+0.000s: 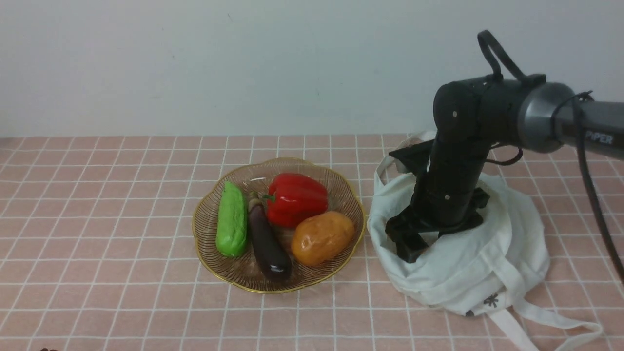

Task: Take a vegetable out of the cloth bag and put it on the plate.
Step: Use the right arm to grab a potato from the bag

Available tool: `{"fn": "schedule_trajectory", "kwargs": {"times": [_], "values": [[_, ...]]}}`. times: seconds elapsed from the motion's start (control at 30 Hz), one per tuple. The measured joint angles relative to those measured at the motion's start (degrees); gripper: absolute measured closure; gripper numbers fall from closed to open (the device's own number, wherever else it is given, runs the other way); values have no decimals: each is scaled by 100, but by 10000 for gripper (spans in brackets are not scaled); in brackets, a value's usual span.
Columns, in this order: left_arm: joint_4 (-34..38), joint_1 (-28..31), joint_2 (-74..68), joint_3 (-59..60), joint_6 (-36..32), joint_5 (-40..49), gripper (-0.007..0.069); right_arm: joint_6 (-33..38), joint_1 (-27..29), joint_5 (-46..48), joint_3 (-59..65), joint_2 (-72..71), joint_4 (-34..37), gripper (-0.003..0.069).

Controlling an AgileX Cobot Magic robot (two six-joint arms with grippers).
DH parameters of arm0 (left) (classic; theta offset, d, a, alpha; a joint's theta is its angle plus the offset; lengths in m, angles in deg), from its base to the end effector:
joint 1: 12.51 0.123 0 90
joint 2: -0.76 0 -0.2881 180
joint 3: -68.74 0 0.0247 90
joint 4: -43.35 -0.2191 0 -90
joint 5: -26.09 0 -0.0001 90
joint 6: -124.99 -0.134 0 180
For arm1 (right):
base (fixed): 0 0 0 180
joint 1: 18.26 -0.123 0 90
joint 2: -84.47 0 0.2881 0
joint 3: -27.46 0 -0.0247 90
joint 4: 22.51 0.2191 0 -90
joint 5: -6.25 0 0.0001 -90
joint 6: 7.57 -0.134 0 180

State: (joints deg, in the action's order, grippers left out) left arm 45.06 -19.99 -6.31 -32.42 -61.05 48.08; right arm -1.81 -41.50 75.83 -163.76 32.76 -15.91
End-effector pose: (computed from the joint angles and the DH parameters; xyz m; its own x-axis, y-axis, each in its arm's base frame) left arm 0.0577 -0.0091 0.1575 -0.2927 0.1168 -0.9490 0.1639 0.9839 0.0705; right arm 0.3339 0.1591 0.1391 -0.8883 -0.4466 0.1070 -0.4353 0.8931 0.1137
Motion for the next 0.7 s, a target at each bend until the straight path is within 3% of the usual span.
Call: {"fn": "schedule_trajectory", "kwargs": {"times": [0.1, 0.2, 0.7], "values": [[0, 0, 0, 0, 0, 0, 629, 16, 0, -16, 104, 91, -46, 74], [0, 0, 0, 0, 0, 0, 629, 16, 0, -16, 103, 78, -54, 123], [0, 0, 0, 0, 0, 0, 629, 10, 0, 18, 149, -986, -583, 125]]}}
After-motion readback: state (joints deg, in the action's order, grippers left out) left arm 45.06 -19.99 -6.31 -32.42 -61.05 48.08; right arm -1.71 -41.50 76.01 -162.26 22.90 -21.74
